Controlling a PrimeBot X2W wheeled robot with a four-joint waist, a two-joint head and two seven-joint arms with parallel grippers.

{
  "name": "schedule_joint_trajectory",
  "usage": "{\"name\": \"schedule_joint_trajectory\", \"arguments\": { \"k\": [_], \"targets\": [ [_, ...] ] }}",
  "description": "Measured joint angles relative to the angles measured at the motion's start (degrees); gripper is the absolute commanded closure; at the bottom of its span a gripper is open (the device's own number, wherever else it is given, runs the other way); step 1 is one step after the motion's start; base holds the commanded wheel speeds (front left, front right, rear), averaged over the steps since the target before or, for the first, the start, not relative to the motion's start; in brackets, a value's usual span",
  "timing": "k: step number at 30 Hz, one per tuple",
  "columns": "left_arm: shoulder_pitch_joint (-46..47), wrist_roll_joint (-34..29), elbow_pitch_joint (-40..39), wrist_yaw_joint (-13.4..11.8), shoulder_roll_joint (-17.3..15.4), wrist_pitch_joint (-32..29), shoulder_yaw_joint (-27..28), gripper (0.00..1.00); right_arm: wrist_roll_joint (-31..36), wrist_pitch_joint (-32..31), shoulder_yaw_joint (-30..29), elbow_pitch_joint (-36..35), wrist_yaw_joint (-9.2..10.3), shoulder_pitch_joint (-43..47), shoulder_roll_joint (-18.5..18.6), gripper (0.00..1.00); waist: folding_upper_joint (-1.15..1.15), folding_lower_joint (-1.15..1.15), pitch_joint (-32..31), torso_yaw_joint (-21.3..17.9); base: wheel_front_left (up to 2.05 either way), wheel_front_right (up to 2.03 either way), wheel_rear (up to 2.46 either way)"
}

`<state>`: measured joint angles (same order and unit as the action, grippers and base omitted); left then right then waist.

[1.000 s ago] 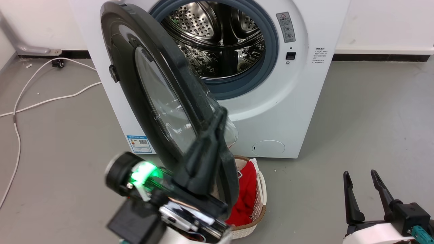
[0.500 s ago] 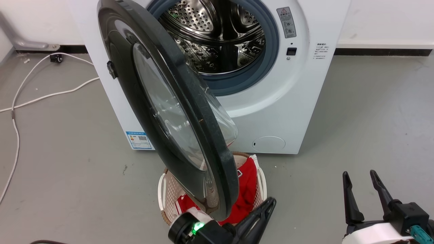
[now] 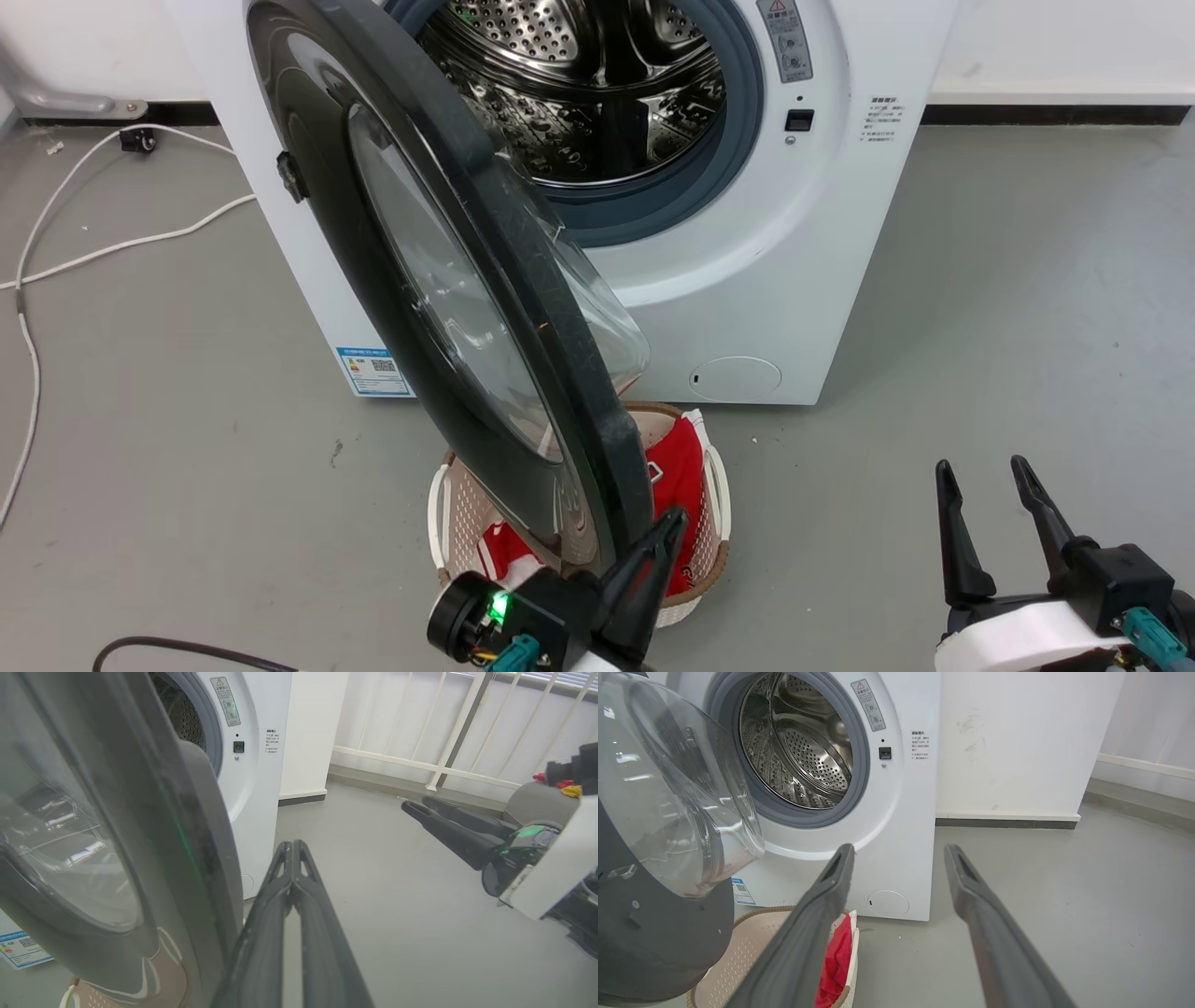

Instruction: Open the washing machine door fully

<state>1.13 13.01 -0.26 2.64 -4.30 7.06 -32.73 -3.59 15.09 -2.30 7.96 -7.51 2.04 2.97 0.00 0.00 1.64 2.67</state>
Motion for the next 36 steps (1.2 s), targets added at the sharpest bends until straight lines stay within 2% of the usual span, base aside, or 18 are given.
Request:
{"name": "schedule_joint_trajectory", "arguments": {
  "k": [7,21,28,36],
  "targets": [
    [1.86,1.24,2.82,-2.15,0.59,2.45,1.47,1.0,-0.08,0.0,0.4,0.35,0.0,-0.59,0.0,0.0,0.0,0.0,0.53,-0.4,0.0,0.0,0.0],
    [4.99,2.56,6.77,-3.71,1.42,4.72,1.41,1.0,-0.34,0.0,0.32,0.9,0.0,-0.91,0.0,0.0,0.0,0.0,0.67,-0.69,0.0,0.0,0.0],
    [3.67,3.22,6.48,-5.25,1.37,4.95,1.8,1.0,-0.35,0.0,0.14,1.12,0.0,-0.8,0.0,0.0,0.0,0.0,0.08,-0.29,0.0,0.0,0.0],
    [-0.7,3.47,2.68,-7.59,-0.62,3.86,2.61,1.0,-0.42,0.0,0.12,1.3,0.0,-0.31,0.0,0.0,0.0,0.0,-0.65,0.82,0.0,0.0,0.0]
  ]
}}
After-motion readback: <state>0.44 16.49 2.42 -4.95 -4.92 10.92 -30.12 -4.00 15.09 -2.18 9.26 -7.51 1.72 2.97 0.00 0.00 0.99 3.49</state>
